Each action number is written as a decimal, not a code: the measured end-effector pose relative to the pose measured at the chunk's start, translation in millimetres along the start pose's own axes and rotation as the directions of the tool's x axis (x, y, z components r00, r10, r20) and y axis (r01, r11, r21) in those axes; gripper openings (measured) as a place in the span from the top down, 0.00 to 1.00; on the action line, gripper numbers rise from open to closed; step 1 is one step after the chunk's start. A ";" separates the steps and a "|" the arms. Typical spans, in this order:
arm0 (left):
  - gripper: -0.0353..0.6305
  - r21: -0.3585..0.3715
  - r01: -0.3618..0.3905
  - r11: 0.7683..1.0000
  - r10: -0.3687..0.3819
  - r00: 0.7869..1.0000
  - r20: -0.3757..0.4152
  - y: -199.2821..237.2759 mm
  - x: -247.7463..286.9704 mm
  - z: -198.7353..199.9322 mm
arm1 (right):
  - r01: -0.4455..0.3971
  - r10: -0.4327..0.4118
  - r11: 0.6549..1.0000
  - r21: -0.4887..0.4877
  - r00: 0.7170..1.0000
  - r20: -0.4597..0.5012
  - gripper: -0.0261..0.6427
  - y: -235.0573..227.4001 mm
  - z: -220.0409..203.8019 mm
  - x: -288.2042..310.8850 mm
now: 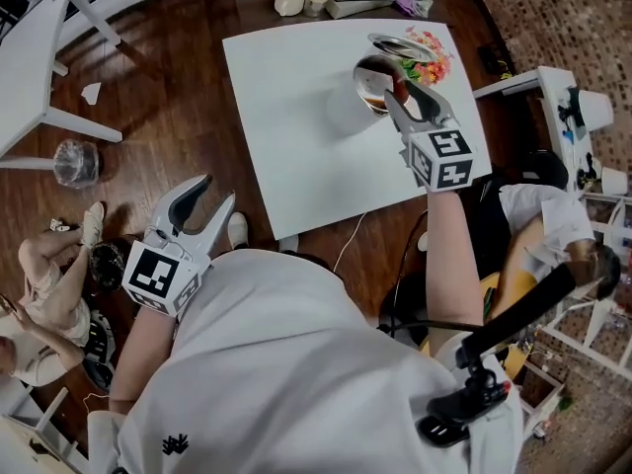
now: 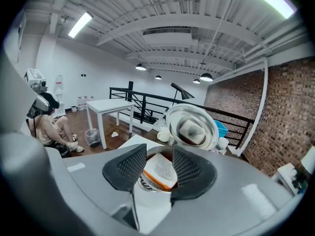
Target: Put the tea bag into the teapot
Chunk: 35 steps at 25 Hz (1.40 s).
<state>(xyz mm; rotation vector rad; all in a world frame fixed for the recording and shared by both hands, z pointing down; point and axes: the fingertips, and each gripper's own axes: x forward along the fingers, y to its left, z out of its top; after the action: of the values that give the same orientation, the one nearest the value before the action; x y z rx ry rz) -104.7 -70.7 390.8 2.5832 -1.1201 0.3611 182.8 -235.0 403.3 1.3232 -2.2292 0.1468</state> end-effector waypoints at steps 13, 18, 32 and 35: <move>0.75 0.077 0.178 0.981 -0.180 0.983 0.019 -29.4 26.9 20.2 | 0.099 -0.111 0.991 0.087 0.982 0.149 0.73 63.7 31.4 -160.3; 0.75 0.095 0.226 0.969 -0.228 0.974 0.005 -38.3 33.6 21.4 | 0.130 -0.149 0.983 0.129 0.979 0.142 0.73 83.2 15.3 -201.1; 0.75 0.145 0.319 0.937 -0.318 0.948 -0.026 -63.4 42.8 25.6 | 0.177 -0.217 0.952 0.251 0.966 0.141 0.73 93.0 -15.5 -240.7; 0.75 0.150 0.320 0.935 -0.320 0.947 -0.029 -65.3 43.8 24.9 | 0.180 -0.219 0.952 0.246 0.966 0.139 0.74 91.7 -16.0 -240.2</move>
<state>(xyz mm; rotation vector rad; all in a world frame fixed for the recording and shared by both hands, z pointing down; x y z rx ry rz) -24.6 -66.5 371.5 2.8355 -0.6720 0.3865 201.6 5.6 313.1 1.7364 -2.2477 0.2365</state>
